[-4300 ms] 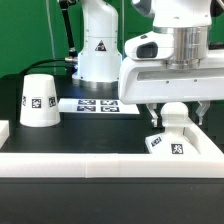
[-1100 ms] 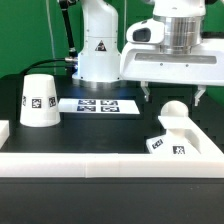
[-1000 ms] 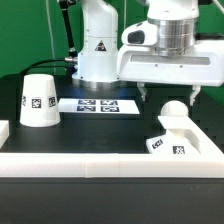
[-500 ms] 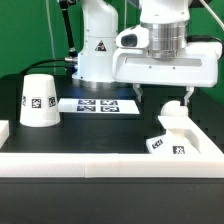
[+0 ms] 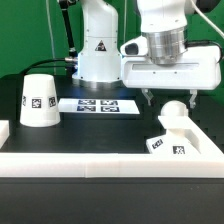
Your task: Assemble lamp
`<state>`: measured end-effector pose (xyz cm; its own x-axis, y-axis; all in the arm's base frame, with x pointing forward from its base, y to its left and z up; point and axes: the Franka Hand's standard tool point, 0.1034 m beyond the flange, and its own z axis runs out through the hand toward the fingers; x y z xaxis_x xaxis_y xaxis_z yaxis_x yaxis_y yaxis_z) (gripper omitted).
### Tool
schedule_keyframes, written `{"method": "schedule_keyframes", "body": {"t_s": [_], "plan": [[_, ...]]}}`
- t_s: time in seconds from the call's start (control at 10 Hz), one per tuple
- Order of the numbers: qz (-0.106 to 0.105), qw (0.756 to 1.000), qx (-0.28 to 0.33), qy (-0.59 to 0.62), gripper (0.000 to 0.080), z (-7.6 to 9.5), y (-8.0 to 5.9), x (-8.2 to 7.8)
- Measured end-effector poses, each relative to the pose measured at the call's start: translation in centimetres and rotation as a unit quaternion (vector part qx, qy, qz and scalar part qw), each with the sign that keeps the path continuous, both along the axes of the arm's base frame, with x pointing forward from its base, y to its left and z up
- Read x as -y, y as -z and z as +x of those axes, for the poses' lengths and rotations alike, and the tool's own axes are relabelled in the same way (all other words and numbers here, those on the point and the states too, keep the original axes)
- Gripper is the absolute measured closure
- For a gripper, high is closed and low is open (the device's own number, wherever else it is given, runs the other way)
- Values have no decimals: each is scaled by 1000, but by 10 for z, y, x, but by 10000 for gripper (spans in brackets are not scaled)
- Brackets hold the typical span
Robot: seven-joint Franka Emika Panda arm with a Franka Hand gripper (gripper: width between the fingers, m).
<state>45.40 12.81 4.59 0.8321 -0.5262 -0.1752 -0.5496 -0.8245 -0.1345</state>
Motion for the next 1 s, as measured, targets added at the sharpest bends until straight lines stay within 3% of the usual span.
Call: {"method": "schedule_keyframes", "body": {"t_s": [0.3, 0.6, 0.8, 1.0], "plan": [[13, 999, -31, -13, 101, -3, 0, 6], [72, 989, -122, -48, 101, 3, -11, 1], [97, 981, -158, -60, 101, 7, -15, -3], [132, 963, -225, -64, 101, 5, -11, 2]]}}
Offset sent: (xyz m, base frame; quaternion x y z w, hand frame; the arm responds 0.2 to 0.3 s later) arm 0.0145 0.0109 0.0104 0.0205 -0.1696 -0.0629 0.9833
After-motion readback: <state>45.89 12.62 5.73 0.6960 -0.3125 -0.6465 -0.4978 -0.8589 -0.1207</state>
